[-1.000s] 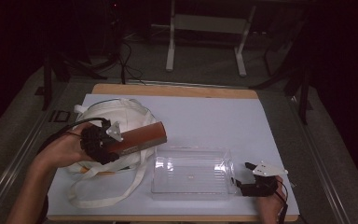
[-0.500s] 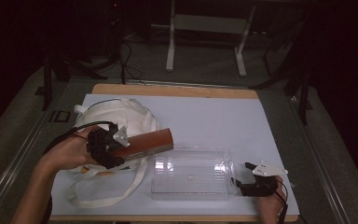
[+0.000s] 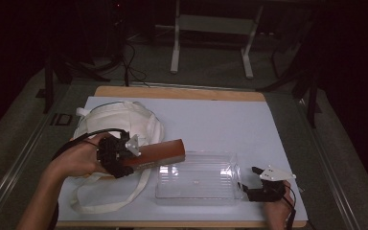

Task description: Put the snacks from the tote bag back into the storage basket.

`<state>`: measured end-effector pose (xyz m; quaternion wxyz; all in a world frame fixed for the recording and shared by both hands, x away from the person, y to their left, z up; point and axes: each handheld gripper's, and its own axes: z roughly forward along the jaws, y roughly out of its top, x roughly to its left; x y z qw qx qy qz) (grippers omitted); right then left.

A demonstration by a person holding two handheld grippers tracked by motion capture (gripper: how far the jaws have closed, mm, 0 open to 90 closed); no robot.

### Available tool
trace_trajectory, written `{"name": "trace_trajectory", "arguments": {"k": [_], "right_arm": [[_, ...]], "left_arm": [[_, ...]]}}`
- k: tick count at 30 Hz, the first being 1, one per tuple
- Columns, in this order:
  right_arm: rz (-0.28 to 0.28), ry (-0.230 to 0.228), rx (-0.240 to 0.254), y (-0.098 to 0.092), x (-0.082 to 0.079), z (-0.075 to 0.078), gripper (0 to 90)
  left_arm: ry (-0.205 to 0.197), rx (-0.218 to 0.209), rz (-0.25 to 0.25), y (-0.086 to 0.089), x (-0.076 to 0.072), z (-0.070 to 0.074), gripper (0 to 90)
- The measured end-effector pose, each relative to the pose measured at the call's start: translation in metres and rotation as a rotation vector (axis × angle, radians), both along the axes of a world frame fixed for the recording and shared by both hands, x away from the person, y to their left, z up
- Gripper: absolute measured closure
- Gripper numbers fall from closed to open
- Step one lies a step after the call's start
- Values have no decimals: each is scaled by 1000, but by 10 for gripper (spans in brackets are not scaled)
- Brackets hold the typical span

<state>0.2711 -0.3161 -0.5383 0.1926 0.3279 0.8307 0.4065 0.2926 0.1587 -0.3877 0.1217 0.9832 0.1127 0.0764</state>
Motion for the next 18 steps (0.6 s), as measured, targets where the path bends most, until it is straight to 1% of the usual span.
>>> {"name": "trace_trajectory", "arguments": {"k": [5,9,12,16,18], "right_arm": [[0,-1,0,0,0,0,156],[0,1,0,0,0,0,157],[-1,2,1,0,0,0,156],[-2,3,1,0,0,0,157],[-1,2,1,0,0,0,156]], "left_arm": [[10,2,-18,-6,-2,-1,433],[15,12,-33,-10,-4,-2,433],[14,18,-44,-13,-6,-2,433],[11,38,-62,-18,-8,-4,432],[13,37,-68,-20,-9,-5,432]]}}
